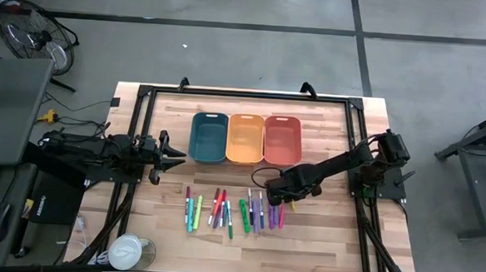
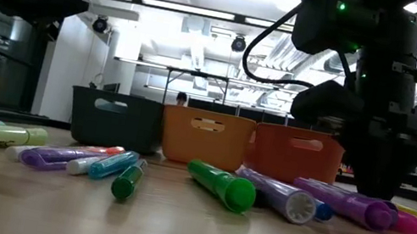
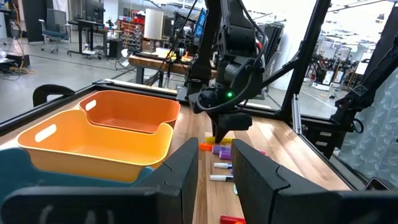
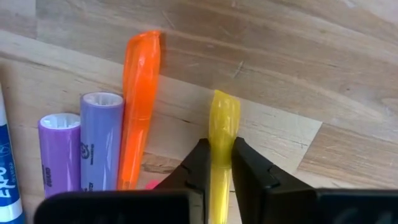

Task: Pick & Place Markers
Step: Put the yellow pen into the orange bin

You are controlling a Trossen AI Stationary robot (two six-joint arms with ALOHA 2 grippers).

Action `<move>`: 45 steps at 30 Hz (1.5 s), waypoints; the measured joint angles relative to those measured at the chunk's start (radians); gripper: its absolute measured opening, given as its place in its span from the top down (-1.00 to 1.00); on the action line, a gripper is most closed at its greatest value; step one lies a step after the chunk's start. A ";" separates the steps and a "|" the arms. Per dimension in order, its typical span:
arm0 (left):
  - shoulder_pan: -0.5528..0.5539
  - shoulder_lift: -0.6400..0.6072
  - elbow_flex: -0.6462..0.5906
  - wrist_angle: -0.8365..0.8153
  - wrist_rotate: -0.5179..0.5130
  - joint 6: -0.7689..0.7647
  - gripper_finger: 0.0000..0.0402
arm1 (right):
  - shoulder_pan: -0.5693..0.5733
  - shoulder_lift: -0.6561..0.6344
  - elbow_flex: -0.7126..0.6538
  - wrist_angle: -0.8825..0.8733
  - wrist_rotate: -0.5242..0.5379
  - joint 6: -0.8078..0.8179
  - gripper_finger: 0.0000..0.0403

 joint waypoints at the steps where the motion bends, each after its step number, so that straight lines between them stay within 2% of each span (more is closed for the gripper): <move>1: 0.000 0.000 0.000 0.000 0.000 0.000 0.53 | 0.000 0.000 0.000 0.000 0.001 0.000 0.84; 14: 0.000 0.000 0.000 0.000 0.000 0.000 0.53 | -0.012 -0.018 -0.004 0.000 -0.014 -0.001 0.84; 32: 0.000 0.000 0.000 0.000 0.000 0.000 0.53 | -0.023 -0.155 -0.005 0.031 0.003 -0.012 0.84; 40: 0.000 0.000 0.000 0.000 0.000 0.000 0.53 | -0.036 -0.256 -0.003 0.076 0.071 -0.016 0.84; 45: 0.000 0.000 0.000 0.000 0.000 0.000 0.53 | -0.073 -0.304 0.044 0.068 0.140 -0.069 0.84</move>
